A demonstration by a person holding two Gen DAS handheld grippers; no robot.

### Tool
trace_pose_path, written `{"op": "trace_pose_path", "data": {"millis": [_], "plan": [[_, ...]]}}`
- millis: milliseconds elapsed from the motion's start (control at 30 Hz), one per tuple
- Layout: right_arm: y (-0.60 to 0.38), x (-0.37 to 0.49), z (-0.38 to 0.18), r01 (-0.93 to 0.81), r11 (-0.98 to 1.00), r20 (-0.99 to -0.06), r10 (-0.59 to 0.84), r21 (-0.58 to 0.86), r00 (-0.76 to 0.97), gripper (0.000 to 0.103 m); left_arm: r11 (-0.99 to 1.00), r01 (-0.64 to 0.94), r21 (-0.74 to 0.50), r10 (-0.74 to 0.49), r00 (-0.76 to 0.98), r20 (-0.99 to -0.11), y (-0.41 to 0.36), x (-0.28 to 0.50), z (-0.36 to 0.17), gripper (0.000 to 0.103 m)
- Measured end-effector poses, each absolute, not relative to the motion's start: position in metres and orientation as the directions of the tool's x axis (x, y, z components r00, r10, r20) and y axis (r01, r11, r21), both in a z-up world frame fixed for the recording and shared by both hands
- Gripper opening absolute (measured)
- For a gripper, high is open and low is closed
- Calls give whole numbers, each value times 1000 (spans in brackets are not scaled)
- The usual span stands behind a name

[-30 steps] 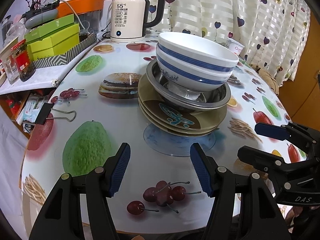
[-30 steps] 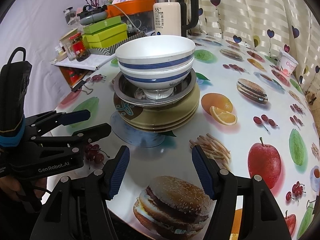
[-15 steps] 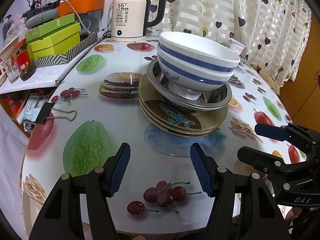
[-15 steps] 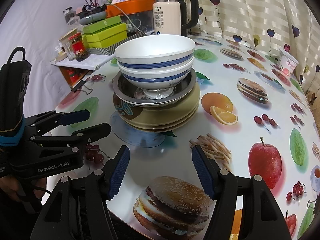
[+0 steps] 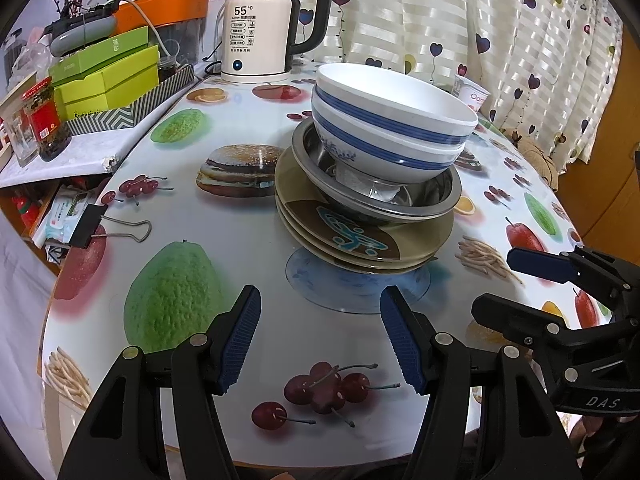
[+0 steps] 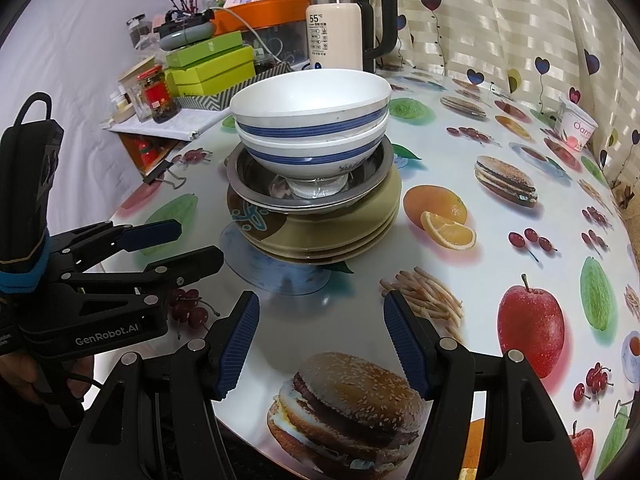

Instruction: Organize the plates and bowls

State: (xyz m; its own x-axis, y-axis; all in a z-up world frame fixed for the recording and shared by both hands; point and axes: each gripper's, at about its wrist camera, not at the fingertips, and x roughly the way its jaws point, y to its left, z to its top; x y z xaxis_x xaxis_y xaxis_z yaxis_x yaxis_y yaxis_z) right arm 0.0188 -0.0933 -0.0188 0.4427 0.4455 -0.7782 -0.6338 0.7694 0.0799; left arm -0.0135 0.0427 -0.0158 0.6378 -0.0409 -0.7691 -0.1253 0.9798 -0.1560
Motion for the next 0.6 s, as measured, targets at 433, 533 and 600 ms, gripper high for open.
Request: {"op": "trace_pose_path", "data": {"millis": [433,533,600], "plan": [[-94,19,-19,-634,769,-778,446,80,443,65,979,-125,-162,-46,639,-768,43,-13,-15,63],[-94,19,-19,-634,769,-778,446,81,443,65,977,-126,-170,-52,636,-770,44,-13,-15,63],[-94,20,-18,-633,770,-778,446,81,442,65,978,-130,-164,-45,636,-770,45,-13,-15,63]]}}
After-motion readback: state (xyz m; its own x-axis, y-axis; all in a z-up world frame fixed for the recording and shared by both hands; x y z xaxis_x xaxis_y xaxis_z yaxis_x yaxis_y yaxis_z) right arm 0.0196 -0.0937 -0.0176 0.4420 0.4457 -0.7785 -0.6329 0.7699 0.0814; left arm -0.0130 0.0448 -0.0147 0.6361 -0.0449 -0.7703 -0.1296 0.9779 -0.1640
